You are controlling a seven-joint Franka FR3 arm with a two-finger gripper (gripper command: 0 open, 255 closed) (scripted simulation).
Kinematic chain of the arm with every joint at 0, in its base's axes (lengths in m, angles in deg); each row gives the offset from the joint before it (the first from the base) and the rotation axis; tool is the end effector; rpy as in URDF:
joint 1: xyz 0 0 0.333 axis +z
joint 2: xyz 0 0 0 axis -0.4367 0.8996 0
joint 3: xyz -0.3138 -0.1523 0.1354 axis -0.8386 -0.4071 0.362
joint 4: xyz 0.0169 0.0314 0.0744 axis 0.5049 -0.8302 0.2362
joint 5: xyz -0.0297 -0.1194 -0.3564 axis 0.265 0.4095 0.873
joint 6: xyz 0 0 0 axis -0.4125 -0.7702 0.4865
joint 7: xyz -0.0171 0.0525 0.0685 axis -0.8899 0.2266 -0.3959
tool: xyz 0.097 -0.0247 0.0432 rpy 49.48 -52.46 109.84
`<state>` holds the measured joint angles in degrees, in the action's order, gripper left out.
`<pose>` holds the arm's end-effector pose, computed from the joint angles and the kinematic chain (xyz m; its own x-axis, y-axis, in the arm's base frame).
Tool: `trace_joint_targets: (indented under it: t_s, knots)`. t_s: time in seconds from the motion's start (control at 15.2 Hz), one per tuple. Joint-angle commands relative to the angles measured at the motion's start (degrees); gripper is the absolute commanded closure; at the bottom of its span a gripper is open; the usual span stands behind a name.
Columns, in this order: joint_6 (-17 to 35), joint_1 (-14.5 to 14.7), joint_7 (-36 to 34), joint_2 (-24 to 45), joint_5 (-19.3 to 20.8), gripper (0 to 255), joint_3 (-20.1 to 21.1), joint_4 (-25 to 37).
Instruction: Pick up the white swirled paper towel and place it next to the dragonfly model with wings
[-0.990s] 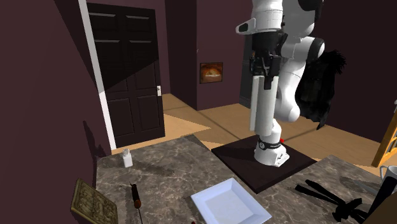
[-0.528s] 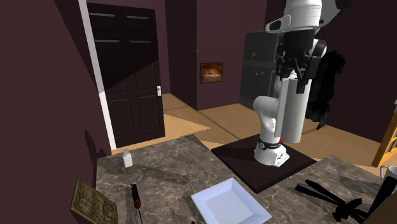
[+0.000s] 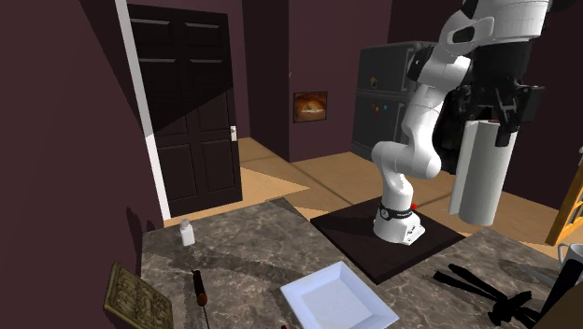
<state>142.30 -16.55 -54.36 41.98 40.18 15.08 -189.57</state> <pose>0.2168 0.3183 0.7334 0.9565 -0.2890 -0.0392 -0.2908 -0.9554 -0.0525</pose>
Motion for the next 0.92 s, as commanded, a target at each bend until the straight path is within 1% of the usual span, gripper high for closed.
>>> trace_joint_targets:
  t_s: [0.0, 0.86]
  knots:
    - [1.12, 0.17, -0.49, -0.16, -0.29, 255, 0.61, -1.10]
    - [10.46, 1.21, 1.40, -3.61, -2.06, 255, 1.36, -13.79]
